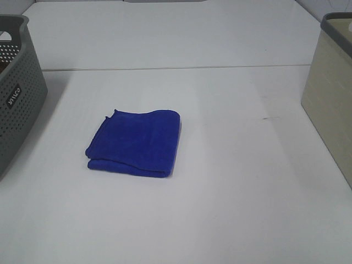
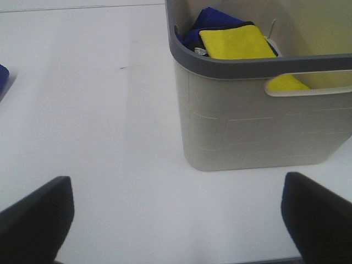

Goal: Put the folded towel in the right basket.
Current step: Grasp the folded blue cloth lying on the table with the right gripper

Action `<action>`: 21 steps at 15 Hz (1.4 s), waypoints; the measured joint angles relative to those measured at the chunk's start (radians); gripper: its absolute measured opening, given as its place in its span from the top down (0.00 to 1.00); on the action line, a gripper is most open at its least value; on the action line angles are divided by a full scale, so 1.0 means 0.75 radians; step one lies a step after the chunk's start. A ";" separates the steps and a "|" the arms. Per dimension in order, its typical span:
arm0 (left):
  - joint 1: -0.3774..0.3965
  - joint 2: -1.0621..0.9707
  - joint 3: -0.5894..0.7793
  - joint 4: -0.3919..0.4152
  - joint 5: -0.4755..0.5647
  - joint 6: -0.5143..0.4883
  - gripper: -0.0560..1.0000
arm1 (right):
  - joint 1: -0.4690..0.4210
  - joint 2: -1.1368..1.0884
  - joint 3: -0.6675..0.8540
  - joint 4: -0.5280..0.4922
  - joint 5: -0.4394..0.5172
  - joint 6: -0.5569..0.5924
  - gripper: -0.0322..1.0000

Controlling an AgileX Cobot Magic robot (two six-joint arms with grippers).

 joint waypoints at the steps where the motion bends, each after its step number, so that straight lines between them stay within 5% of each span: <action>1: 0.000 0.000 0.000 0.000 0.000 0.000 0.02 | 0.000 0.000 0.000 0.000 0.000 0.000 0.03; 21: 0.000 0.000 0.000 0.000 0.000 0.000 0.02 | 0.000 0.000 0.000 0.000 0.000 0.000 0.03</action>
